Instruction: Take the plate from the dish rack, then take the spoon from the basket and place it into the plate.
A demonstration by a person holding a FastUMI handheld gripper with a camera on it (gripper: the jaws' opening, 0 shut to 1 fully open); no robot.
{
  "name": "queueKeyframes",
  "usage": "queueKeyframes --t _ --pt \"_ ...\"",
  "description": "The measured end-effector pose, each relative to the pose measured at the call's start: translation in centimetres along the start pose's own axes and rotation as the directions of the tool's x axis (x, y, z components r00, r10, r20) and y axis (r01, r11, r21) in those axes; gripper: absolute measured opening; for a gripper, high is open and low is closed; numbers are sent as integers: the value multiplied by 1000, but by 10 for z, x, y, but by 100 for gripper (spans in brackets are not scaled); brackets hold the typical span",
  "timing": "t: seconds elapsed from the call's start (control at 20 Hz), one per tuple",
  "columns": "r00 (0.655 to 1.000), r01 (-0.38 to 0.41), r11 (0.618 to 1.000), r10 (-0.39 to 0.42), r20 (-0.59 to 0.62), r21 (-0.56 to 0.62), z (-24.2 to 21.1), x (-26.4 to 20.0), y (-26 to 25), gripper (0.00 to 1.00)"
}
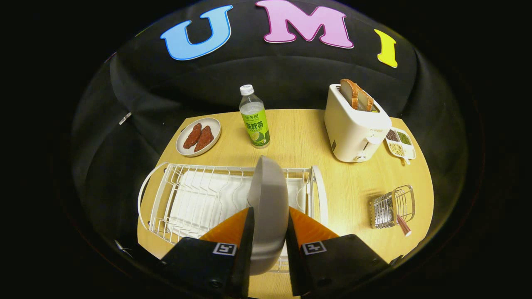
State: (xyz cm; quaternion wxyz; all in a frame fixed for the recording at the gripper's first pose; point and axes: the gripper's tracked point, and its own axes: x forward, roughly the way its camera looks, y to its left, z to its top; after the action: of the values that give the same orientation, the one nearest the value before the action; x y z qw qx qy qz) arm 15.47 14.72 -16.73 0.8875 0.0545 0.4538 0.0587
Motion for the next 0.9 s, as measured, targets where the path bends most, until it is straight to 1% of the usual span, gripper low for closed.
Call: queueKeyframes --t 0.15,0.35,0.55,0.75,0.8,0.85,0.9 --pt "999 50 999 -51 11 15 3 -4 -2 33" --pt "996 81 996 -80 40 -22 12 -15 4 33" --pt "988 128 990 -122 96 -58 32 -26 3 33" --pt "984 136 989 -128 122 -62 41 -34 1 30" --pt "989 108 993 -103 107 -44 39 -35 5 27" --pt "991 99 995 -96 91 -30 36 -35 8 23" --pt "991 109 993 -106 84 -38 35 -34 5 23"
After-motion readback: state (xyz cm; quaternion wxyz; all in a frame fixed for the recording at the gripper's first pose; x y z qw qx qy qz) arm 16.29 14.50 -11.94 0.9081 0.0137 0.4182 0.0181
